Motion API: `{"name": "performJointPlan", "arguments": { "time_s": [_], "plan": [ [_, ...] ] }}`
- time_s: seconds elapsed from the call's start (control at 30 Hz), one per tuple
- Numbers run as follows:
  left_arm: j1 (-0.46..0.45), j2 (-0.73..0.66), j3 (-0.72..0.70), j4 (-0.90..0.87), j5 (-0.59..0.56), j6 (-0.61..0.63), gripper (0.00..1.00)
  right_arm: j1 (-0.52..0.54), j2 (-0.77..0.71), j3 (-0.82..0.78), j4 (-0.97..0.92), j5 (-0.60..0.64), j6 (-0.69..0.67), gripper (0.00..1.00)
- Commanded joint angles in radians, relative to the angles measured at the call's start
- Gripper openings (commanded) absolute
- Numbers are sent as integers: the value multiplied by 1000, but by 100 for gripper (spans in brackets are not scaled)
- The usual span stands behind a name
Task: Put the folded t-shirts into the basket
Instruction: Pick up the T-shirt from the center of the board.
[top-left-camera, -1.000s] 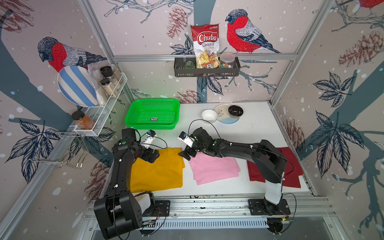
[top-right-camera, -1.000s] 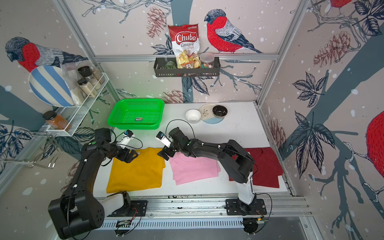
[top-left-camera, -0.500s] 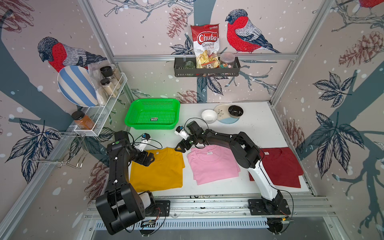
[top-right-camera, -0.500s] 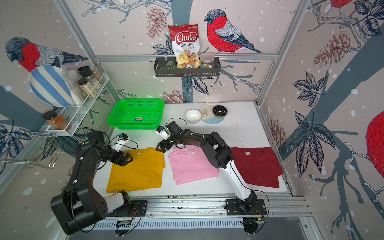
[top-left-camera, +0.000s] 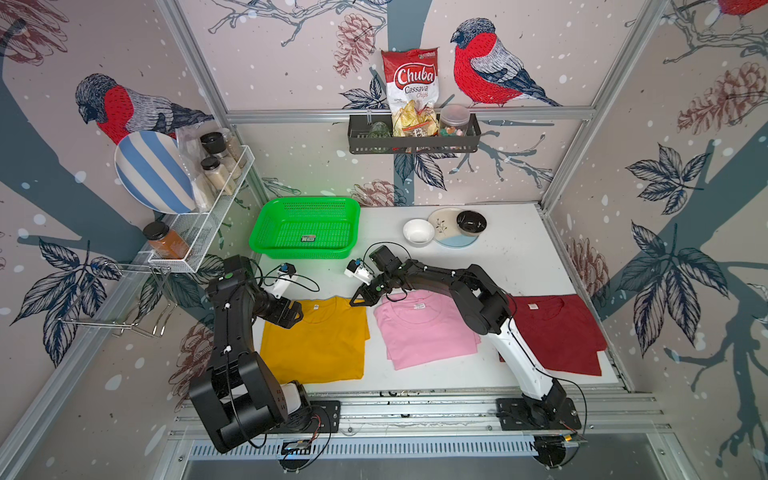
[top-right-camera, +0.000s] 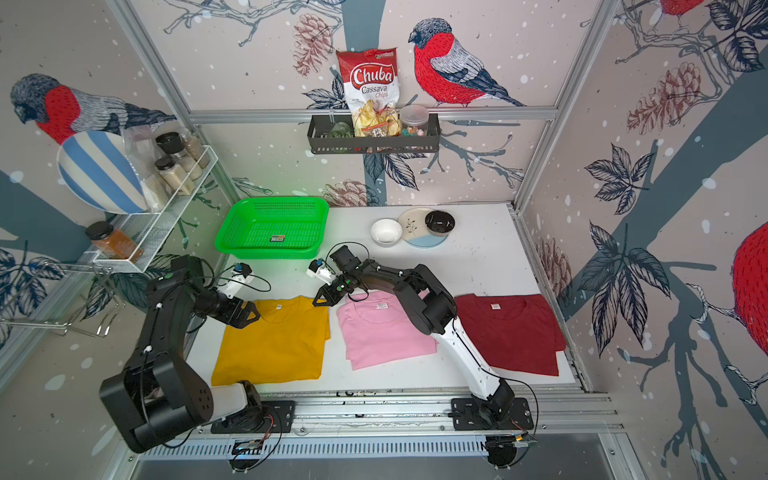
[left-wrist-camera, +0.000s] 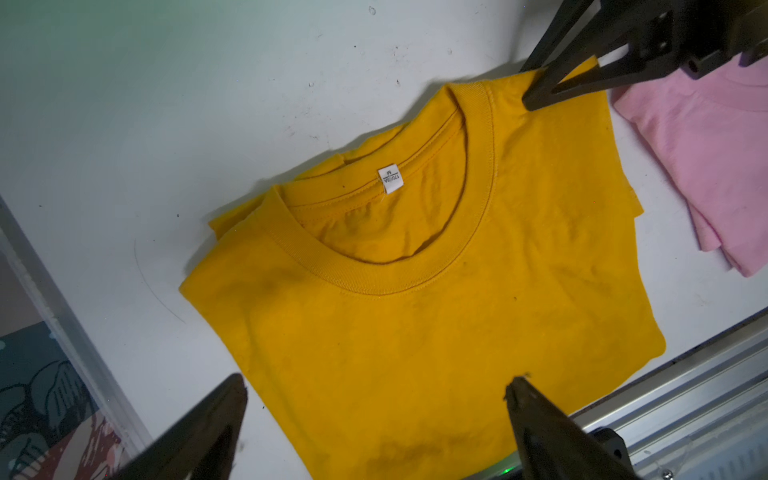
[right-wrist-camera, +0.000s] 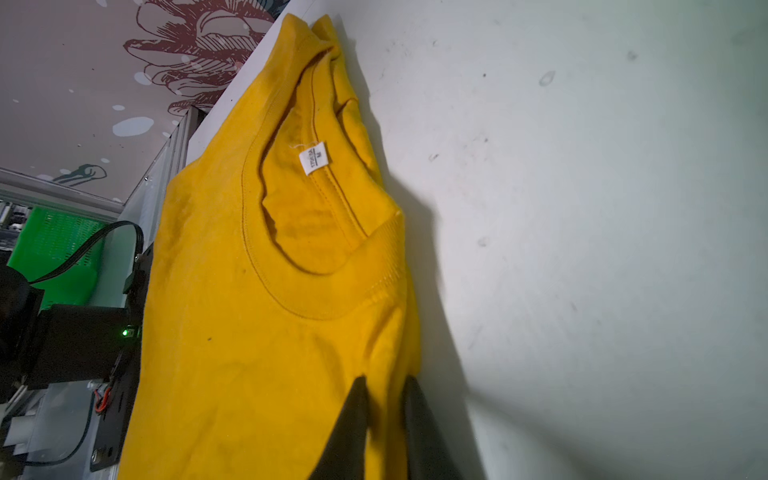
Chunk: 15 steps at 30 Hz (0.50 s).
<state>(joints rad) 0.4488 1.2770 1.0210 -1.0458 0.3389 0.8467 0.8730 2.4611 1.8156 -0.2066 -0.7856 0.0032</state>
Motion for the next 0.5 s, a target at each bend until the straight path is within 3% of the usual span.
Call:
{"name": "performJointPlan", "arguments": {
  "time_s": [0.0,0.23,0.33,0.47],
  "plan": [
    [4,-13,13,-48,22,72,96,-2,-41,-36,-40,-44,-2,7],
    [4,-34,11,-115,121,319,96,39,-190,-118,6,-14,-132,0],
    [4,-64,-3,-64,164,377,96,75,-274,-153,-16,90,-254,0],
    [4,-86,-16,-66,265,574,96,150,-398,-257,-4,291,-469,0]
  ]
}}
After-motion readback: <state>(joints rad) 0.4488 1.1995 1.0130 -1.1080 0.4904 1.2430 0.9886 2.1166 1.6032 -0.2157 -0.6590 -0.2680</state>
